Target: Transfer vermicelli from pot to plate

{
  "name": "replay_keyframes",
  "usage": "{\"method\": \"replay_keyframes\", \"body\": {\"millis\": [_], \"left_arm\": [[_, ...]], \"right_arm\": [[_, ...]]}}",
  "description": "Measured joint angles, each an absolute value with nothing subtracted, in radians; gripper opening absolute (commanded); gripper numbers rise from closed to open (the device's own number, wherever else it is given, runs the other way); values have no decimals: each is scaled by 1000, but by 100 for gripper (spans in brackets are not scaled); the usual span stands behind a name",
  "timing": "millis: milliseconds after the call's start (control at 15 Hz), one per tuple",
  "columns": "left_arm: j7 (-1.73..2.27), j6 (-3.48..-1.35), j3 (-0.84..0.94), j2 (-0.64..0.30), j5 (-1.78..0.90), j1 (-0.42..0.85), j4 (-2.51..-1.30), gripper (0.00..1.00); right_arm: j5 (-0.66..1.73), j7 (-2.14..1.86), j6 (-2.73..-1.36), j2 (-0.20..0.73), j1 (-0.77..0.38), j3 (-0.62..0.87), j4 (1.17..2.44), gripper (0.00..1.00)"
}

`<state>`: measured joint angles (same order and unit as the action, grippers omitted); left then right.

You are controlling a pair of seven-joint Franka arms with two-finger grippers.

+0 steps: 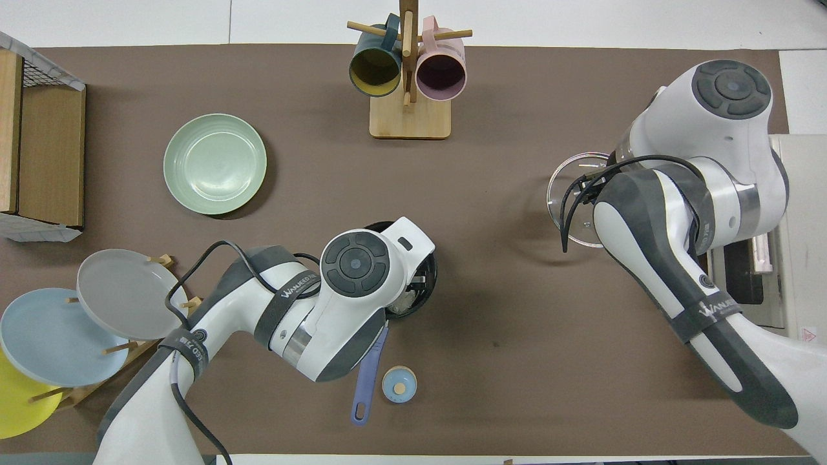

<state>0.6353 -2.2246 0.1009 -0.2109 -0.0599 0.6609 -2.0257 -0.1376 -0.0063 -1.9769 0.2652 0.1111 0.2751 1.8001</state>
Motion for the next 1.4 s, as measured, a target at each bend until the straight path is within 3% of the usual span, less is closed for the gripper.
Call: {"method": "replay_keyframes", "body": {"millis": [267,333,467,533,933,1000,1133,1200,1400], "left_arm": [[643,-2257,101,-256,-60,673,-2026,100],[643,-2263,100,-261,-60,673,-2026,94],[643,-2265,98,-261,-60,673,-2022,27],[643,-2265,97,-261,-60,673,-2021,0],[643,-2263,80,-261,-60,670,-2004,0],[643,-2256,78,-260,-60,666,-1993,0],[642,-2195,77,-254,-60,649,-1952,0],[641,-2146,76,-246,-60,639,-1923,0],[636,-1994,76,-218,-60,611,-1827,0]], "right_arm": [[-134,-15,-2065,262,98,248,1855,45],[-132,-15,-2077,263,94,245,1863,45],[-130,-15,-2100,266,87,234,1881,46],[-130,-15,-2113,268,85,231,1892,46],[-129,-15,-2184,279,84,226,1946,57],[-129,-15,-2194,280,84,225,1951,62],[-129,-15,-2210,281,84,224,1963,91],[-129,-15,-2211,282,84,224,1965,100],[-129,-15,-2202,279,84,222,1953,100]]}}
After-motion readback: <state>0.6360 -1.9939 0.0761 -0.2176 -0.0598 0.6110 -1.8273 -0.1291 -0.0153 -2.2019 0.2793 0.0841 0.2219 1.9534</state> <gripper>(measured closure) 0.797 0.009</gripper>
